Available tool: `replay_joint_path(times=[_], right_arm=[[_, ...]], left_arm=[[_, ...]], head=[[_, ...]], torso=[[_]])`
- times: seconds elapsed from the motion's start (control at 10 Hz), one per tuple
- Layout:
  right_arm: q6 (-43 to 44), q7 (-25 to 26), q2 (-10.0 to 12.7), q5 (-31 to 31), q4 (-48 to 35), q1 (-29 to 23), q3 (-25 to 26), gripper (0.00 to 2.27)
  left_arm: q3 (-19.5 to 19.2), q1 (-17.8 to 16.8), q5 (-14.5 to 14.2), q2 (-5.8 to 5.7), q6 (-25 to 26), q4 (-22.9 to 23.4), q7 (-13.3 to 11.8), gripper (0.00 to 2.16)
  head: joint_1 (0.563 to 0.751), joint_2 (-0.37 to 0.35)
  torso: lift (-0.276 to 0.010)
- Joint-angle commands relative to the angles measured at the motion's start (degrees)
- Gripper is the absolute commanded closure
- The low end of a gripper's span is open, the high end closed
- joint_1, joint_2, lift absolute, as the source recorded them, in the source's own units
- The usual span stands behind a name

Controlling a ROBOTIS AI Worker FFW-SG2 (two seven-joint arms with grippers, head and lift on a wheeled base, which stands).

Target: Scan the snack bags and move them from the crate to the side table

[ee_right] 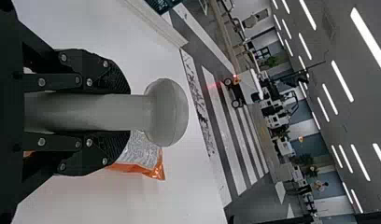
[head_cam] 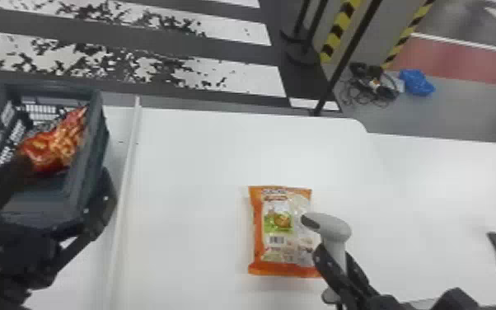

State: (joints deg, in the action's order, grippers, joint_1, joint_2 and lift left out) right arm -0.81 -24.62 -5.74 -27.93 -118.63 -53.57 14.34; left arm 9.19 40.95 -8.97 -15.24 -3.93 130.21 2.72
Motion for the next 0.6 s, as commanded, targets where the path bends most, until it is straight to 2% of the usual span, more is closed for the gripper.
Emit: replay_joint_path(times=[0.0, 0.2, 0.5], right_arm=[[2.43, 1.68, -0.06, 3.32, -0.02, -0.93, -4.05, 2.24], [2.61, 4.22, -0.86, 7.02, 0.24, -0.75, -8.53, 2.24], [1.55, 5.81, -2.17, 8.42, 1.38, -0.66, -10.03, 2.24]], left_arm=[[0.65, -0.61, 0.01, 0.03, 0.20, -0.48, 0.00, 0.07], [0.47, 0.01, 0.01, -0.41, -0.15, -0.22, 0.00, 0.07], [0.12, 0.80, 0.01, -0.41, -0.50, 0.04, 0.00, 0.07]], head=[[0.695, -0.225], [0.695, -0.187], [0.695, -0.113]], torso=[[-0.087], [-0.087], [-0.087]])
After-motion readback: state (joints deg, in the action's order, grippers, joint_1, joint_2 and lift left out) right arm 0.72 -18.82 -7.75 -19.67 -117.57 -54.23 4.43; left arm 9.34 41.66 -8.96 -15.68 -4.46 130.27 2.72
